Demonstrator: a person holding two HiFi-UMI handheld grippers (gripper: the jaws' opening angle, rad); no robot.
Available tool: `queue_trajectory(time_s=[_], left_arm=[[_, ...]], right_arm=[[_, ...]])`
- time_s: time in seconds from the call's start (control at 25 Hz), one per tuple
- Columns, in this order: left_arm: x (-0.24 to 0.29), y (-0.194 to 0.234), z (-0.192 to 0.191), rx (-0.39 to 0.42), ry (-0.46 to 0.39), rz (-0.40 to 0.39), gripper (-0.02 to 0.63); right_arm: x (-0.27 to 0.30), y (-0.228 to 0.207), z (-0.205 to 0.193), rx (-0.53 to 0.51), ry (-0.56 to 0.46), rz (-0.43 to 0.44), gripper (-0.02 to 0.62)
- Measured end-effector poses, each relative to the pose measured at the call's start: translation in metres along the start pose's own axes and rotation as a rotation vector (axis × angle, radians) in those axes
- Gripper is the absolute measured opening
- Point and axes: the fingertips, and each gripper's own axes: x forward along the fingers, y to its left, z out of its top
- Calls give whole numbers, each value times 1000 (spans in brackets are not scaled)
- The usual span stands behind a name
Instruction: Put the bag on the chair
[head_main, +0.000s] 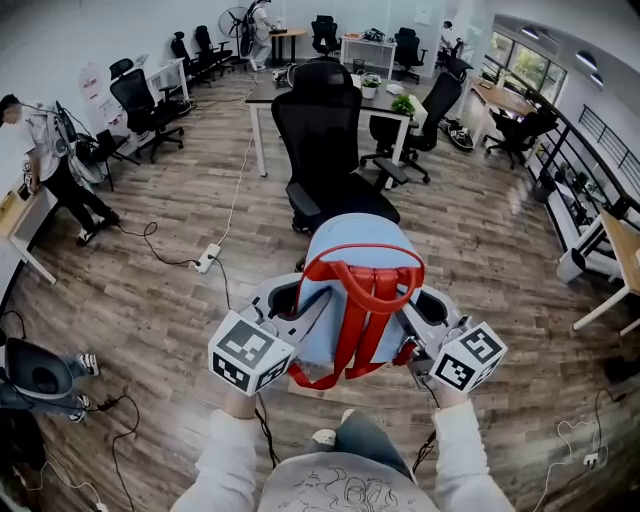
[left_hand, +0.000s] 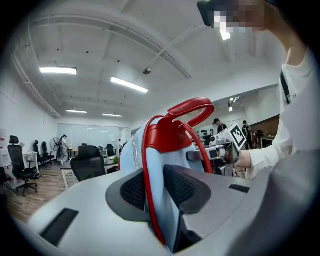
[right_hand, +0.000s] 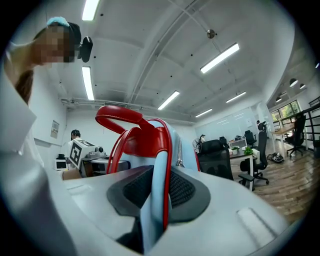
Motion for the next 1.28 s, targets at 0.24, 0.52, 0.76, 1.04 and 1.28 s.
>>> queue_trajectory(time_s=[0.24,0.52,0.76,1.04,1.28], left_arm=[[18,24,-6,-21,8,-5,98],[62,70,-5,-21,17,31,98],[121,119,5,-23,12,70,98],[191,167,24,-13,-5,113,98],[234,190,26,-19,-4,134,98]], right_arm=[[22,-20,-3,3,13,-6,86],[68,-71,2,11,16,27,87],[116,-136,19,1,16,67,87],[159,-211,43,-19,2,102,86],[182,-257,49,-21,5,118,86]])
